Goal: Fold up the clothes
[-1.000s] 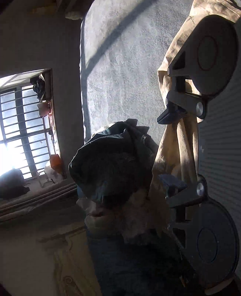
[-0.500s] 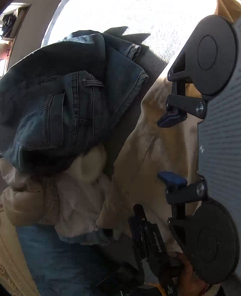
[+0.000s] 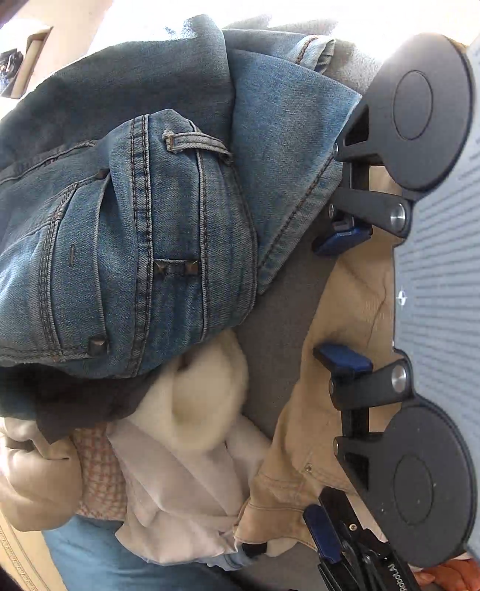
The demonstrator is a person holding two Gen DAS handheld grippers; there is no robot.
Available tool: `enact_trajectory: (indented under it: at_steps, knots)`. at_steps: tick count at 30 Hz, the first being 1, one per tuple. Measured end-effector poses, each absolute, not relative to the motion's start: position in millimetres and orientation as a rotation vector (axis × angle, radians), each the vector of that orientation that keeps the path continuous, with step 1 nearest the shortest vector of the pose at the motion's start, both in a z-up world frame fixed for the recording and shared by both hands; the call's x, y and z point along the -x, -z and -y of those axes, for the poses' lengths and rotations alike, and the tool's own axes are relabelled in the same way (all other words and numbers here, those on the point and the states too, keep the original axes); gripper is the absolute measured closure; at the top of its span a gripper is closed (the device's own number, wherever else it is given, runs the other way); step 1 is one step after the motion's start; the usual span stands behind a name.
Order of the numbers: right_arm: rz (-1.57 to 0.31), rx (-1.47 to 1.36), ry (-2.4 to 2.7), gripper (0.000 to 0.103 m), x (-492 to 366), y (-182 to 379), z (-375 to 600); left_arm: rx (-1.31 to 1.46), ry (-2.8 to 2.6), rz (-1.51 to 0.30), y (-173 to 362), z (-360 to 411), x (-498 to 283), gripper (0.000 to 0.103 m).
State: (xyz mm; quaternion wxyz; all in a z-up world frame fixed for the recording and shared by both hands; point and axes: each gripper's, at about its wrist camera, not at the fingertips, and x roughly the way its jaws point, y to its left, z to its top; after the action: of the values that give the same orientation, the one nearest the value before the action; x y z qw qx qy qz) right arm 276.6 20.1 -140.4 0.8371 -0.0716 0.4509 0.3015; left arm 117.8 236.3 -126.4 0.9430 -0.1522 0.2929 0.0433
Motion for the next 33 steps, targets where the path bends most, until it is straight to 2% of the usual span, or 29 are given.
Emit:
enact_trajectory:
  at_steps: [3,14,22,25,27,33]
  knots:
    - [-0.924,0.169,-0.626,0.041,-275.3,141.9,-24.8,0.306,-0.090,-0.596,126.6,-235.0,-117.7,0.057]
    - [-0.813,-0.026,-0.587,0.043,-256.7,94.7,12.9,0.346,-0.085,-0.569,117.8,-238.1,-113.3,0.056]
    - [-0.845,-0.168,-0.560,0.043,-227.6,67.9,60.8,0.354,-0.067,-0.540,102.8,-240.6,-102.5,0.056]
    - [-0.869,-0.187,-0.550,0.043,-219.0,66.8,77.8,0.309,-0.096,-0.496,94.4,-245.4,-91.8,0.054]
    - [-0.885,-0.186,-0.547,0.042,-216.5,68.4,83.1,0.262,-0.124,-0.482,92.4,-248.6,-91.8,0.049]
    - [-0.911,-0.200,-0.559,0.042,-209.3,76.5,82.7,0.176,-0.101,-0.532,106.8,-253.3,-116.9,0.048]
